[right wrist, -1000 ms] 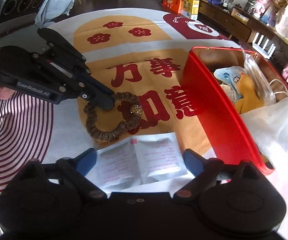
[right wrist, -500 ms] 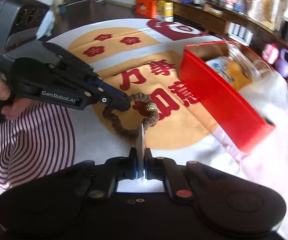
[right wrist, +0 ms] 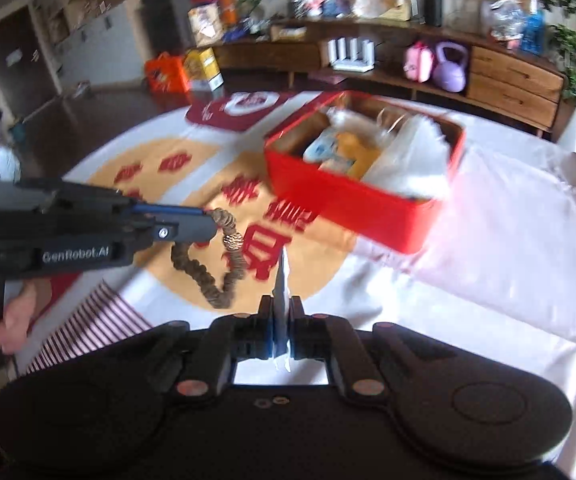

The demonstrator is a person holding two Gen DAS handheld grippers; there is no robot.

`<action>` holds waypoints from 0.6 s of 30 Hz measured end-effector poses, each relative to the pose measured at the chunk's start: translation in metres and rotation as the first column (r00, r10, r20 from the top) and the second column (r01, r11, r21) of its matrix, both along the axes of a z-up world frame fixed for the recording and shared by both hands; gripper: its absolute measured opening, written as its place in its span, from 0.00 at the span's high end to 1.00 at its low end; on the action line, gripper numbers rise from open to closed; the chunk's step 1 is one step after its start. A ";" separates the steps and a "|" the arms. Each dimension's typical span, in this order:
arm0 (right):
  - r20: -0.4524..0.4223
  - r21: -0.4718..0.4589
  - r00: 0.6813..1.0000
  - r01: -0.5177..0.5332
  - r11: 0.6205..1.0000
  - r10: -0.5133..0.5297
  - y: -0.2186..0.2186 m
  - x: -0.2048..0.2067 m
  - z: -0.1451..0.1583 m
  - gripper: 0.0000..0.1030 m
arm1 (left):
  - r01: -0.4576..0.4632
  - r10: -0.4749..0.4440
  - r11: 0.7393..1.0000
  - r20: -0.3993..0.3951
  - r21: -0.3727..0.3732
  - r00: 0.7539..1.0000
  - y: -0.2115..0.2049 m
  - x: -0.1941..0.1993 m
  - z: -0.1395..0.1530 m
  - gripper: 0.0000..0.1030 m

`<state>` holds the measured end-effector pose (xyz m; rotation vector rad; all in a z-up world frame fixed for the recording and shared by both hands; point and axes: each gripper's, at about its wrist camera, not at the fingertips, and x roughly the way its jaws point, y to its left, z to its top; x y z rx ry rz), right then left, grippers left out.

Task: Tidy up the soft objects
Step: 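Carry the bracelet with the left gripper while the right gripper carries the sachet to the tin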

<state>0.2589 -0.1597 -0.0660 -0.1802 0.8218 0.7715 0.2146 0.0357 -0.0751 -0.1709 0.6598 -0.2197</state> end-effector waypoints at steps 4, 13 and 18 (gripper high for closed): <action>0.040 0.031 0.999 0.027 0.999 -0.029 -0.002 0.002 0.027 0.94 | 0.017 -0.018 1.000 0.052 0.021 0.998 -0.008 0.004 0.029 0.93; 0.125 0.044 0.989 0.075 0.996 -0.080 0.003 0.030 0.069 0.94 | 0.034 -0.042 0.998 0.140 0.057 0.989 -0.018 0.034 0.088 0.93; 0.125 0.052 0.983 0.128 0.990 -0.133 0.011 0.062 0.073 0.94 | 0.020 -0.030 0.997 0.143 0.069 0.989 -0.021 0.062 0.102 0.93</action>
